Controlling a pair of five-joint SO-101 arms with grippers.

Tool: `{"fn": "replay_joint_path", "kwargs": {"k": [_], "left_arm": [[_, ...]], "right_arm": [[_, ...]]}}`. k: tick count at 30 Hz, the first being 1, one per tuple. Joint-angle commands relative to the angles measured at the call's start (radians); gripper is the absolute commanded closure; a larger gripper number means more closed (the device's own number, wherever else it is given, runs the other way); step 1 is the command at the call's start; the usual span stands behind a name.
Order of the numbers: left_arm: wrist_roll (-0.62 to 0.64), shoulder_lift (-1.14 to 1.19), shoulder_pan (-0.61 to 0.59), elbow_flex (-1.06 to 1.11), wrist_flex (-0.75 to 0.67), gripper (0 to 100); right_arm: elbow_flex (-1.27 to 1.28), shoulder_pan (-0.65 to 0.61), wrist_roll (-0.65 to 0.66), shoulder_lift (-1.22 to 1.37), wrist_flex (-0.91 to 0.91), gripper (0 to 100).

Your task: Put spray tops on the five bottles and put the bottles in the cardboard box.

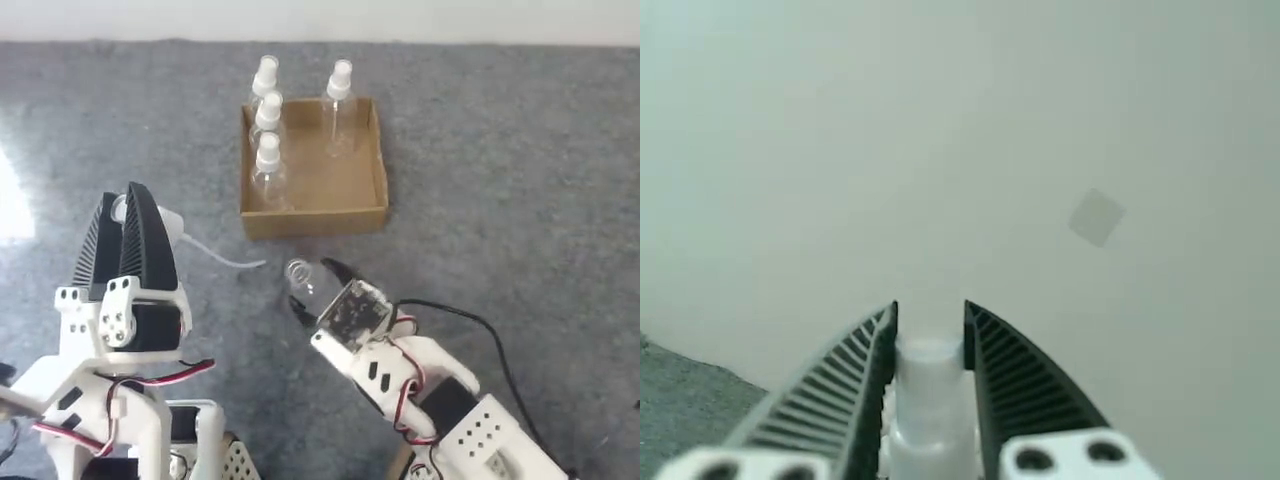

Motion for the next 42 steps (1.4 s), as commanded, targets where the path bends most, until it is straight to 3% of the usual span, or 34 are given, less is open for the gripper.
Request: {"fn": "replay_joint_path", "kwargs": {"k": [1, 42], "left_arm": [[0.011, -0.017, 0.003, -0.015, -0.006, 99], [-0.043, -0.015, 0.149, 0.137, -0.005, 99]], "right_arm": [[0.015, -0.028, 0.055, -0.021, -0.097, 94.1], [0.028, -0.076, 0.054, -0.021, -0.127, 94.1]]}}
